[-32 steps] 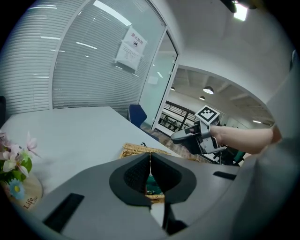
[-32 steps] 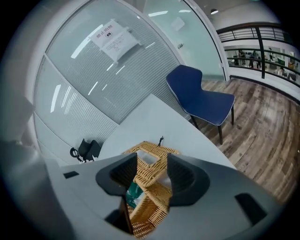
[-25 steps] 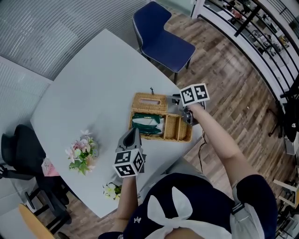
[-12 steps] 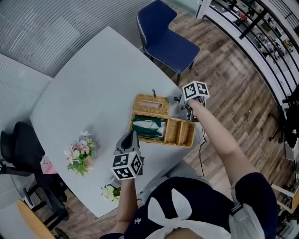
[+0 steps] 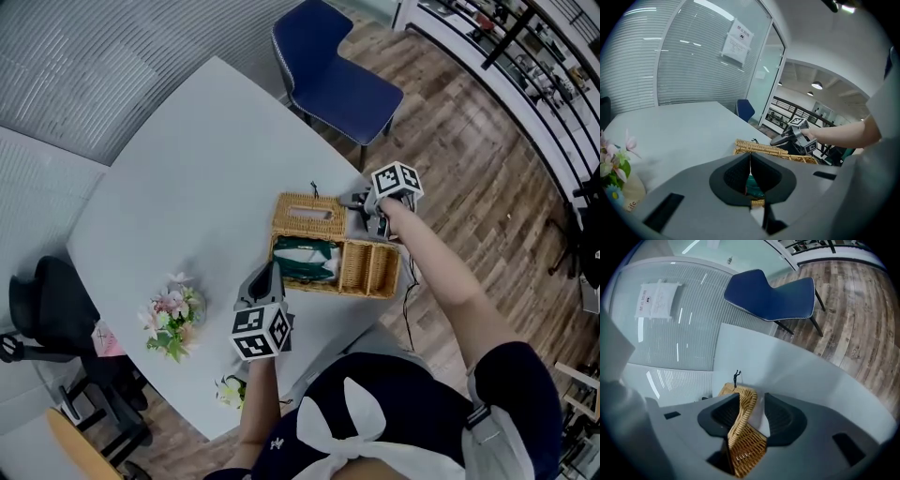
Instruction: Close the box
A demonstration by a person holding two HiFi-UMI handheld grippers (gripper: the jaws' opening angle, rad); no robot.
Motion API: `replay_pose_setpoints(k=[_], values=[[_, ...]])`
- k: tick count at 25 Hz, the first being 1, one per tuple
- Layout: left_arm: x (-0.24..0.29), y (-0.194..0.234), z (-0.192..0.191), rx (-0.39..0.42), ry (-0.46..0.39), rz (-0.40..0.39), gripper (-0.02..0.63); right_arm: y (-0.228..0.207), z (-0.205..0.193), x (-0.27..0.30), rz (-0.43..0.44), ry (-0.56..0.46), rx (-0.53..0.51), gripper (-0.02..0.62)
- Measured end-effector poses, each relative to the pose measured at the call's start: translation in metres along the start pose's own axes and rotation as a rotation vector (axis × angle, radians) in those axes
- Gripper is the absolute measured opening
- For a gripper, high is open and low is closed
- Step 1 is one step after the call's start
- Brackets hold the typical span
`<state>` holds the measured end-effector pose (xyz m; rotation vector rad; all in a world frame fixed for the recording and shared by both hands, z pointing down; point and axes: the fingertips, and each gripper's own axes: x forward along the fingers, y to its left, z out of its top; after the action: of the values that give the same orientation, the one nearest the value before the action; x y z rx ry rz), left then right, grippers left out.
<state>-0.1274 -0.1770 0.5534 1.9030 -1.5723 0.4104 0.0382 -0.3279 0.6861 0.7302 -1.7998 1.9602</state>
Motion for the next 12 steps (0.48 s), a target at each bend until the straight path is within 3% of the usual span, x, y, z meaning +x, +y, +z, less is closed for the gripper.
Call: replay_pose_setpoints(k=[6, 12], values=[[-0.002, 0.004, -0.003, 0.006, 0.016, 0.0, 0.023, -0.002, 0.001, 0.006, 0.051, 0.008, 0.076, 0.15], [-0.003, 0.012, -0.005, 0.003, 0.012, 0.01, 0.023, 0.002, 0.001, 0.009, 0.059, 0.003, 0.085, 0.115]])
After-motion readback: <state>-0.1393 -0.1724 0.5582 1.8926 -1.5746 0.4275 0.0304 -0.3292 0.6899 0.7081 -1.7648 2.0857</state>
